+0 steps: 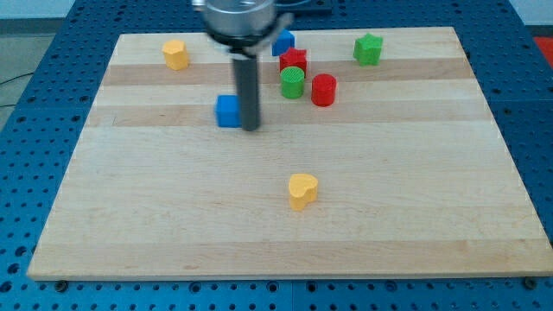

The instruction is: Push the yellow heart towards the right center

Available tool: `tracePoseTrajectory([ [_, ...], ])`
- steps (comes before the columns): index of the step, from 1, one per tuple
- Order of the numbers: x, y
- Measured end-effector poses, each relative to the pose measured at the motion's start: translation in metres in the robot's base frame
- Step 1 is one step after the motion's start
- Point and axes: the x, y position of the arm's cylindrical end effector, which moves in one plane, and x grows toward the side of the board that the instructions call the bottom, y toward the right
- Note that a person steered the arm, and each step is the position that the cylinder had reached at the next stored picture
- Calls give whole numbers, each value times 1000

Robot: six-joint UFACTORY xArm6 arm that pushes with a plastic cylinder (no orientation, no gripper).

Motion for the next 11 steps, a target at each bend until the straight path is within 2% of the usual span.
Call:
tracePoseTrajectory([
  [1, -2, -51],
  [4, -42, -30],
  [5, -54, -41],
  [6, -51, -88],
  [7, -49, -102],
  [8, -72, -87],
  [10, -81, -77],
  [11, -83, -46],
])
